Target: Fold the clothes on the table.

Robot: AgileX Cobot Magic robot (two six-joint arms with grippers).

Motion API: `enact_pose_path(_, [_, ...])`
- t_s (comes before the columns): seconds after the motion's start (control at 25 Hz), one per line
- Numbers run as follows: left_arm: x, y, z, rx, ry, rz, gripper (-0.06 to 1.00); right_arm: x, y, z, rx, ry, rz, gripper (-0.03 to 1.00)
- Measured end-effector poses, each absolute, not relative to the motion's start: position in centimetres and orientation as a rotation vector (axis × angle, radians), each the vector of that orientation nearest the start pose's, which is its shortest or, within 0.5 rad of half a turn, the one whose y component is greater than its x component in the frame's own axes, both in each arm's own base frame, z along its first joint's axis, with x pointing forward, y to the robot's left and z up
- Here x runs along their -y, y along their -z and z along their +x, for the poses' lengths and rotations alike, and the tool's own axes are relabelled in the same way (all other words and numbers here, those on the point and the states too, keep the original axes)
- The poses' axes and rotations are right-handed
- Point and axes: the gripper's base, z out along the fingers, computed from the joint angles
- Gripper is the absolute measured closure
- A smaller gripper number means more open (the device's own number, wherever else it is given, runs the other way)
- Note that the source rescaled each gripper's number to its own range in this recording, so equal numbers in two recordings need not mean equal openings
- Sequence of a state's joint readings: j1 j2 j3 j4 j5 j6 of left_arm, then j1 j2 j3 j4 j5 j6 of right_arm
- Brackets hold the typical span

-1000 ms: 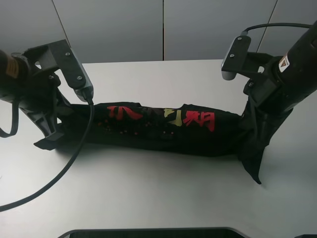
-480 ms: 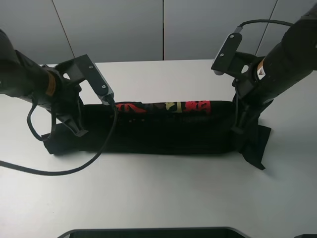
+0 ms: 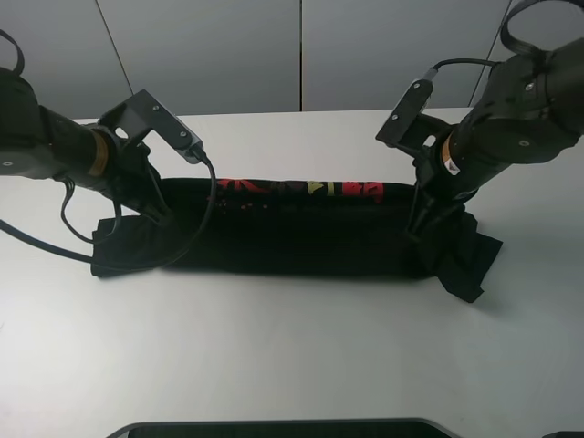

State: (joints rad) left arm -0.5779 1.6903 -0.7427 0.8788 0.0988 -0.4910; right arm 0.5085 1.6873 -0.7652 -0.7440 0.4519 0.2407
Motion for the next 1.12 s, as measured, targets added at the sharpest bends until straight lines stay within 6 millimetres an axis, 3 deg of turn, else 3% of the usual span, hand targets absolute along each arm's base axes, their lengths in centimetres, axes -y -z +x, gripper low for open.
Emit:
enact_pose_path(0.08, [15.9, -15.1, 26.4, -2.214, 0.005, 1.11, 0.92, -11.8, -14.8, 26.7, -2.432, 0.383, -1.162, 0.95])
enact_pose_path(0.16, [15.8, -15.1, 26.5, -2.217, 0.014, 1.091, 0.79, -11.9, -14.9, 26.9, -2.416, 0.378, -1.137, 0.85])
enact_pose_path(0.24, [15.8, -15.1, 26.6, -2.221, 0.018, 1.081, 0.57, -11.9, -15.0, 27.0, -2.407, 0.388, -1.109, 0.62])
enact_pose_path(0.36, [15.8, -15.1, 26.6, -2.245, 0.041, 1.029, 0.15, -11.7, -15.1, 27.2, -2.43, 0.392, -0.983, 0.09])
enact_pose_path(0.4, [15.8, -15.1, 26.6, -2.257, 0.051, 1.003, 0.04, -11.6, -15.2, 27.3, -2.444, 0.397, -0.92, 0.03])
enact_pose_path(0.48, [15.9, -15.3, 26.7, -2.285, 0.08, 0.921, -0.03, -11.2, -15.2, 27.3, -2.484, 0.417, -0.787, -0.02])
enact_pose_path(0.72, [15.2, -16.0, 27.5, -2.469, 0.035, 0.577, -0.05, -10.7, -15.1, 26.5, -2.666, 0.391, -0.512, -0.03])
enact_pose_path(0.8, [15.1, -16.4, 27.6, -2.533, 0.002, 0.549, -0.05, -10.7, -15.3, 26.7, -2.738, 0.314, -0.42, -0.03])
enact_pose_path(0.96, [15.8, -17.3, 28.0, -2.657, 0.096, 0.512, -0.05, -10.6, -16.1, 27.5, -2.845, 0.14, -0.293, -0.03])
enact_pose_path(1.12, [15.2, -16.4, 29.6, -2.803, 0.129, 0.433, -0.05, -9.7, -16.4, 27.7, -2.906, 0.102, -0.229, -0.03])
